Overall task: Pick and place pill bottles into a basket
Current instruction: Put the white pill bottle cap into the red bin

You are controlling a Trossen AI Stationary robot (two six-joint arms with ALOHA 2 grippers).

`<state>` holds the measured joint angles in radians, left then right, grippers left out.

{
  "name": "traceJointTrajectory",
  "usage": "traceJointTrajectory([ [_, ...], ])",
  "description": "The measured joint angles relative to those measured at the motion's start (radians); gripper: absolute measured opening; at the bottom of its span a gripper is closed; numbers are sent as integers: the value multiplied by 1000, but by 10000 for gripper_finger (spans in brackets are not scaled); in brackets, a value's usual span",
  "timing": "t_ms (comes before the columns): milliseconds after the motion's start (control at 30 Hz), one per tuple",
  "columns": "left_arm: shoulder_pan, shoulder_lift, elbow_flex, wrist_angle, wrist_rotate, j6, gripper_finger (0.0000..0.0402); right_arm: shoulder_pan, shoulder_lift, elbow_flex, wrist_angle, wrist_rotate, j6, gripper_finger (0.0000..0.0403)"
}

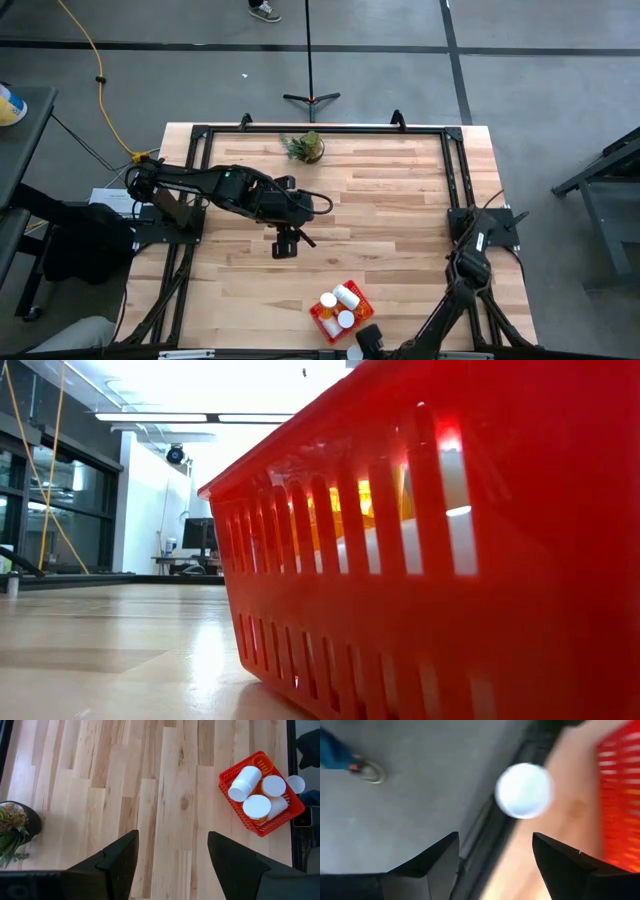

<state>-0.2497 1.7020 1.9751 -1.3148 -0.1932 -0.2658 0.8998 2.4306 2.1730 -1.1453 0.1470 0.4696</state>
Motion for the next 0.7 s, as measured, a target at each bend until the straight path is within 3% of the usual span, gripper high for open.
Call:
traceJointTrajectory([
  [700, 0, 0, 0, 64, 0, -65, 271, 38, 0, 5, -6, 47, 126, 243],
])
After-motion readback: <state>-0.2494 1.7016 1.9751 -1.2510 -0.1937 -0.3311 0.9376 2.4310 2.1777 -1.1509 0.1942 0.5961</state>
